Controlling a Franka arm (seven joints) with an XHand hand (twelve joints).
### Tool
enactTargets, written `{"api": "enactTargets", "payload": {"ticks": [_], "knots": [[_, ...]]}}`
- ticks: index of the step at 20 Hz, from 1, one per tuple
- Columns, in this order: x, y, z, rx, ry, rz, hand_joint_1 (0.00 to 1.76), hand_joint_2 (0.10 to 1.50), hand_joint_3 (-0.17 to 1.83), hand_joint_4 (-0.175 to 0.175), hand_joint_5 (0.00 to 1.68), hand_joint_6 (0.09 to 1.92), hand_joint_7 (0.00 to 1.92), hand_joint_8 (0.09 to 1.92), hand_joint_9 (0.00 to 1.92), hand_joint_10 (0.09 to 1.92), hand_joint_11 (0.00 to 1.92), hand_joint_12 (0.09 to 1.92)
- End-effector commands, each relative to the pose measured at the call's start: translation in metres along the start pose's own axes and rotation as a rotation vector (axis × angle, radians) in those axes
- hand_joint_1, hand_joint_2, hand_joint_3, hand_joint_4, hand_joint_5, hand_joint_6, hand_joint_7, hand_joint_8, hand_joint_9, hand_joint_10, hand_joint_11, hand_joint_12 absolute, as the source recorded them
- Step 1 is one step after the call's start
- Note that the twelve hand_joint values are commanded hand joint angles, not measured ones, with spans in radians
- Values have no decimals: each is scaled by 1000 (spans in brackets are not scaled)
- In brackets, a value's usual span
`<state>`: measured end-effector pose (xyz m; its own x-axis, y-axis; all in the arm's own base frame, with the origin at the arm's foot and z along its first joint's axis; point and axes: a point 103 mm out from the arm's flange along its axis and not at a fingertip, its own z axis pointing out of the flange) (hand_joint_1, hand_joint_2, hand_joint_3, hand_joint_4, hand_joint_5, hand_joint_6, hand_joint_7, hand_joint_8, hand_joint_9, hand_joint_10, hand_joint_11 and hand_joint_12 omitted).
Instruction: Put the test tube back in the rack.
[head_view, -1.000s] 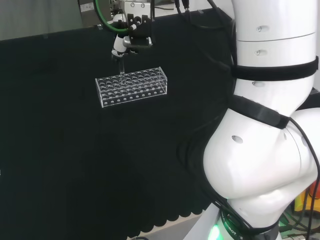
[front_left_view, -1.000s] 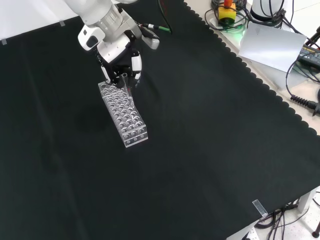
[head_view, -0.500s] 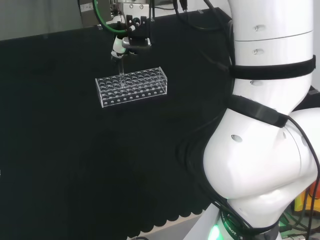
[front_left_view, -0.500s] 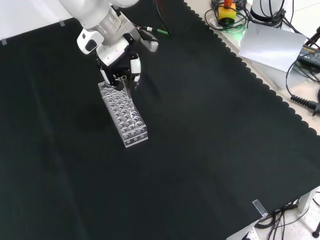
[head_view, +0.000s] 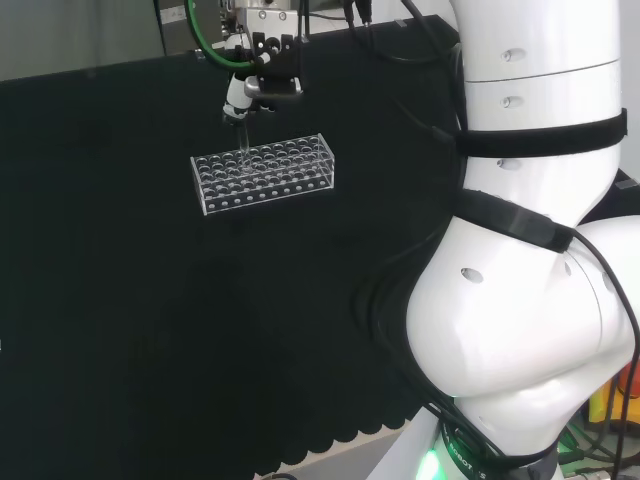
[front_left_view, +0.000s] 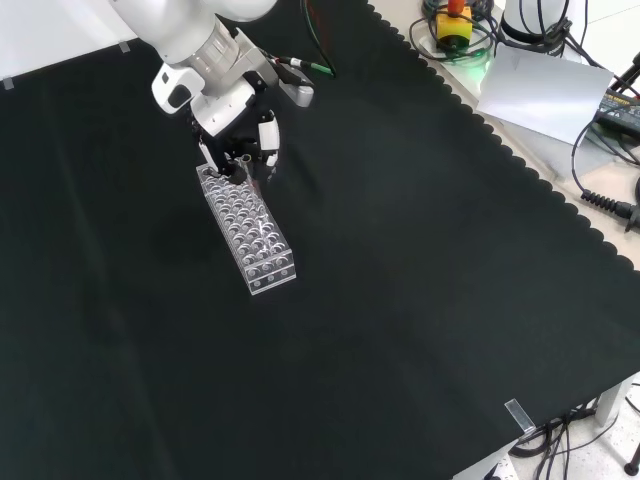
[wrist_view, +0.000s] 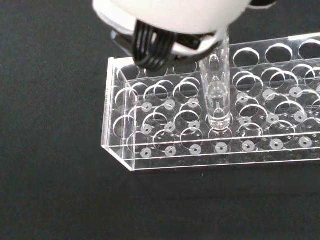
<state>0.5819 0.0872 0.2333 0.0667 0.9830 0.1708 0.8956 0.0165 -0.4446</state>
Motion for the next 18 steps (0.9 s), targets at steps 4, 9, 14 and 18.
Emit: {"api": "enactTargets", "payload": {"ticks": [4,9,14,18], "knots": [[-6,1,15,19,3,6,1232,651,629,-175,1341,523,1742,494,1700,773,1351,829],[-8,1,18,22,18,0,1232,651,629,-175,1341,524,1742,494,1700,773,1351,829],[-8,3,26,34,13,8,1231,652,629,-175,1340,524,1742,495,1700,773,1351,830],[-7,4,28,37,6,8,1231,652,629,-175,1340,524,1742,496,1700,773,1351,830]]}}
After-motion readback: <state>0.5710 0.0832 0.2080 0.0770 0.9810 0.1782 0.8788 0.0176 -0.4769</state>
